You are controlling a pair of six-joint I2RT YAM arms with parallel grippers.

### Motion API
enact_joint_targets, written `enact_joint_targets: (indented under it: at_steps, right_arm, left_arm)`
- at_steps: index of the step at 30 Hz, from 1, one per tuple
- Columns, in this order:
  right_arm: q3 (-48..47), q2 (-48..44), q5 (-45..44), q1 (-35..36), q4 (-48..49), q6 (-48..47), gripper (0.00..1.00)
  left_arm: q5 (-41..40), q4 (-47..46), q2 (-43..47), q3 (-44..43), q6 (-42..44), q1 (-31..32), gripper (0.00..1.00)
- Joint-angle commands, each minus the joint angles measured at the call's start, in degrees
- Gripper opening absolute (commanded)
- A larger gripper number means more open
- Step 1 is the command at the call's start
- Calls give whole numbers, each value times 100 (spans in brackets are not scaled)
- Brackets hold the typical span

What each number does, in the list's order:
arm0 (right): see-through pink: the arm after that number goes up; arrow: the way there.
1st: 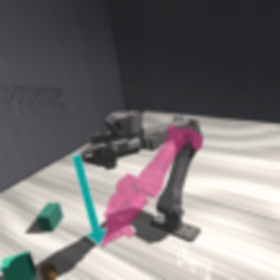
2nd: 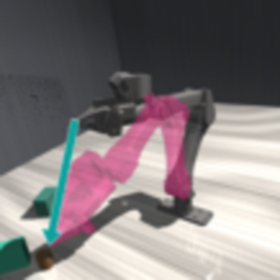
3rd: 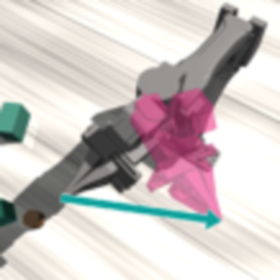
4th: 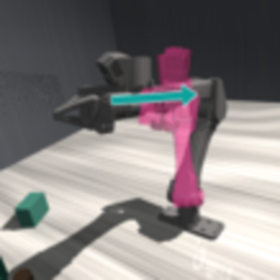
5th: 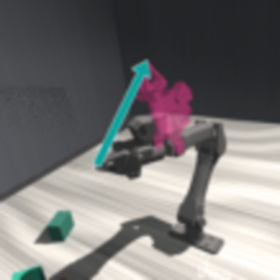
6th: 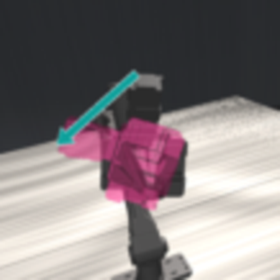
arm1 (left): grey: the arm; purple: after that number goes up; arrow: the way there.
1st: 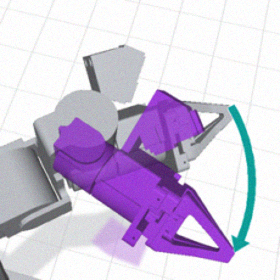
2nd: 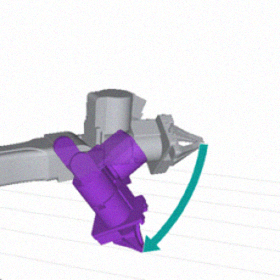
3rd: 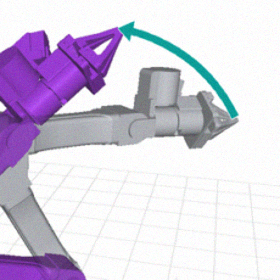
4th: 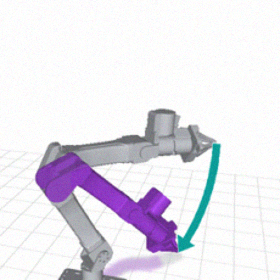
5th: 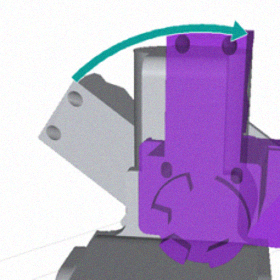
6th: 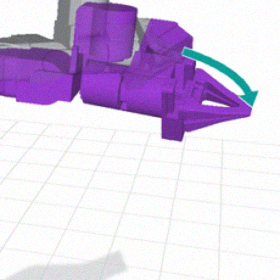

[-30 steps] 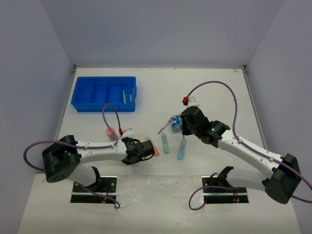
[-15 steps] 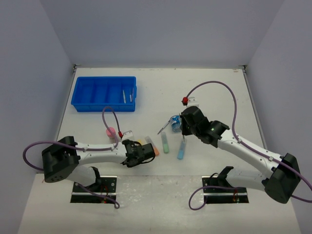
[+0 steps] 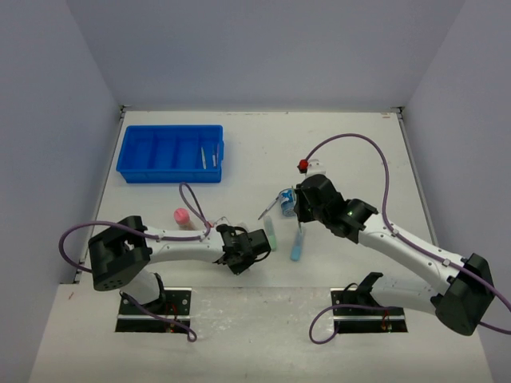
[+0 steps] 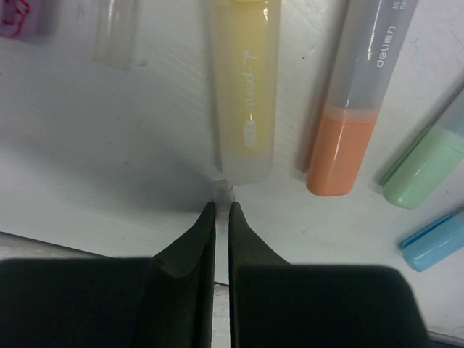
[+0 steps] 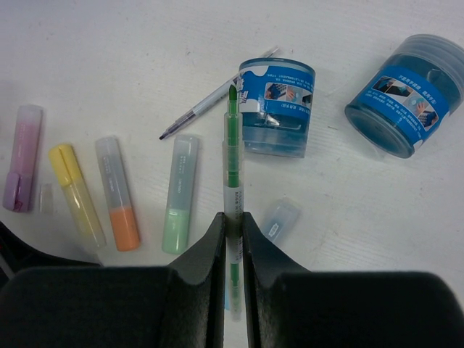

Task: Sort the stationery into containers
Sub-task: Close the pen cap on the pen.

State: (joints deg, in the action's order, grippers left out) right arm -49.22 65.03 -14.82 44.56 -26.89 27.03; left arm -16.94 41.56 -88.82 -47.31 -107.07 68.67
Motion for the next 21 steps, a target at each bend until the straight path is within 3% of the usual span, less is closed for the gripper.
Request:
enact_joint_targets:
  at_steps: [1, 10, 17, 21]
  right_arm:
    - [61, -214, 89, -26, 259, -98, 0]
    - [80, -254, 119, -26, 281, -109, 0]
    - [70, -210, 128, -28, 281, -119, 0]
    - [70, -218, 128, -26, 281, -119, 0]
  left_arm:
    - [112, -17, -184, 38, -938, -20, 0]
    - [-361, 270, 279, 57, -1211, -20, 2]
    - [-338, 120, 356, 114, -1091, -14, 27]
    - [-311, -19, 365, 202, -1037, -3, 36]
